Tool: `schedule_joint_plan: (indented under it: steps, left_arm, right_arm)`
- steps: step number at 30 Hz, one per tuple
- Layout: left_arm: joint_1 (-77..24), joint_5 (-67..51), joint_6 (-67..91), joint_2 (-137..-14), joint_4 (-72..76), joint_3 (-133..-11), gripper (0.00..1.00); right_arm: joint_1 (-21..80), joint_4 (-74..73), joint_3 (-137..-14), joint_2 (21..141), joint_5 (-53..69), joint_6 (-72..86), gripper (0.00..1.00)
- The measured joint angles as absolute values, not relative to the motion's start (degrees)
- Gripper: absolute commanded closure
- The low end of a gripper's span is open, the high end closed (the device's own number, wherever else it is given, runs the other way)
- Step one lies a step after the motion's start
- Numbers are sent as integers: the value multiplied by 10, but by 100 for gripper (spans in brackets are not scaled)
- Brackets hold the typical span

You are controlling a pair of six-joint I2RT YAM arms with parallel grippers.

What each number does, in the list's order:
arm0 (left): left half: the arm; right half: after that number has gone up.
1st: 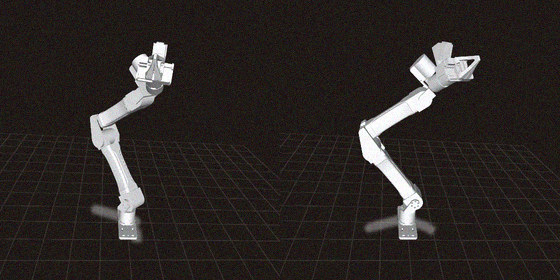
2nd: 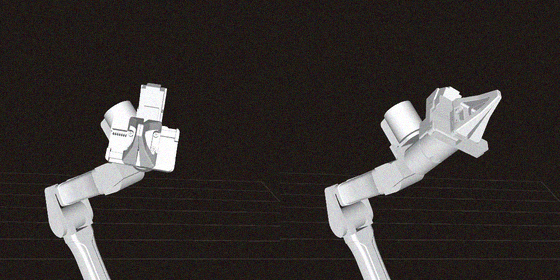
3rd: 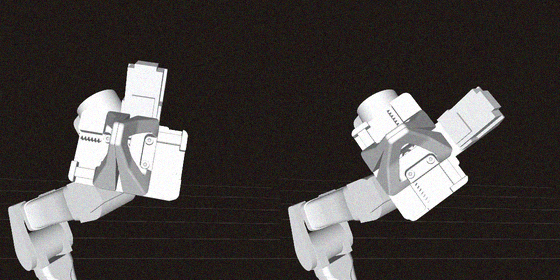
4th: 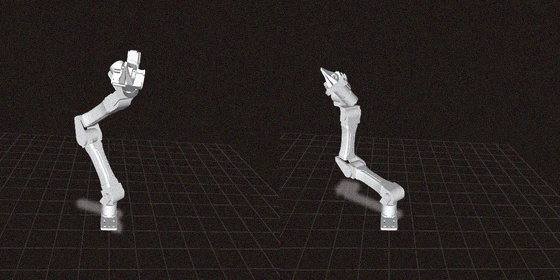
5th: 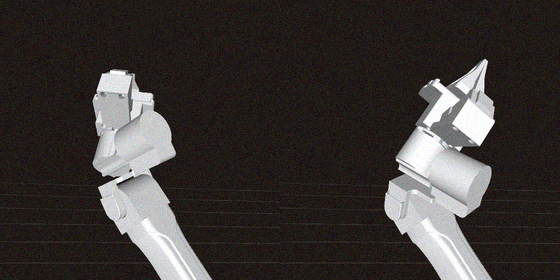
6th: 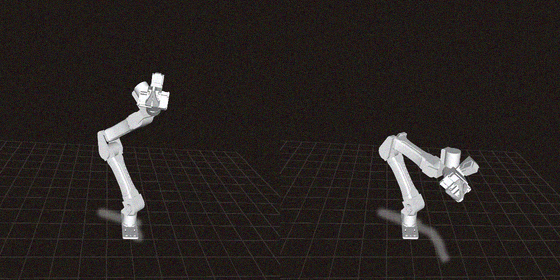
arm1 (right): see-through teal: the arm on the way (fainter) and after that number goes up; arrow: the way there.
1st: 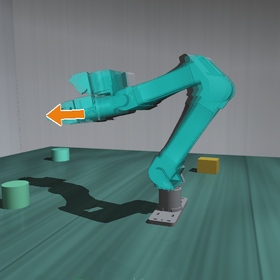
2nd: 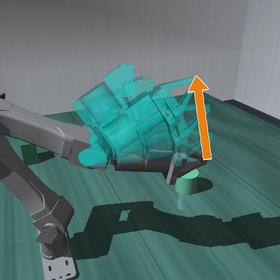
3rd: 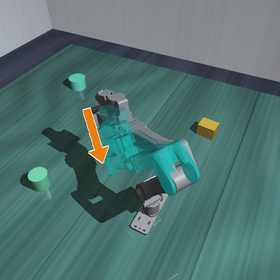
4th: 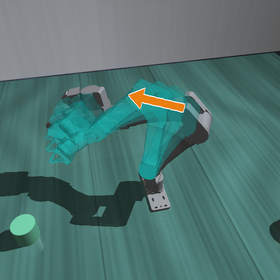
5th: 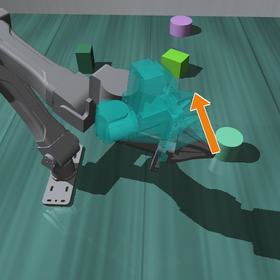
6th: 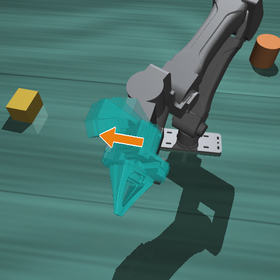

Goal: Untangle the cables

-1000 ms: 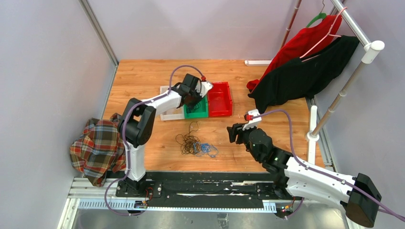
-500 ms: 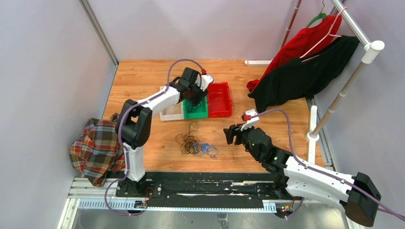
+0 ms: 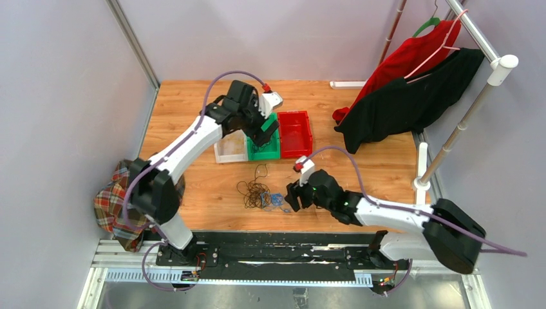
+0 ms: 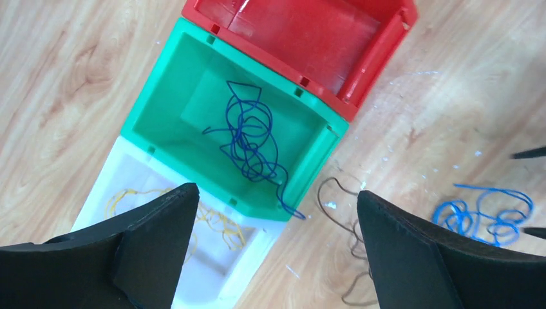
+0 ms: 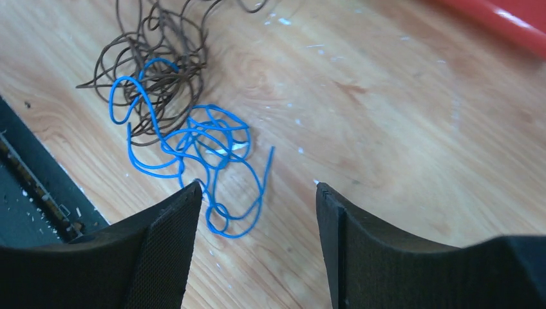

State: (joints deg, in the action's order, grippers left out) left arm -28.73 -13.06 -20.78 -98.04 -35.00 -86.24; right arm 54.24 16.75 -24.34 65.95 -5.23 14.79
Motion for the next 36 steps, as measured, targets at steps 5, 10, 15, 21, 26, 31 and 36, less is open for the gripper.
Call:
schedule_joint_plan:
  steps: [5,10,15,21,26,31,36]
  left_arm:
    - [-287,-138,-206,-893,-378,-835,2]
    - [-284,-141,-206,-851,-397,-811,2]
    - [-280,-158,-206,-809,-405,-762,2]
    - [-279,-197,-208,-778,-409,-732,2]
    - [-279,-255,-208,-768,-409,-703,0]
    - [-279,-326,-208,-768,-413,-690,8]
    - [-284,-384,-213,-769,-413,-684,14]
  right_arm:
    - [542,177,-298,761,36,124,37]
    - [542,190,-330,807,76,110,49]
    - [542,195,-353,838,89,98,74]
    - [542,185,-354,830,90,96,99]
    - [542,160,-355,771,90,98,99]
    - [542,146,-371,715,95,105,99]
    - [542,143,-372,686,103,116,90]
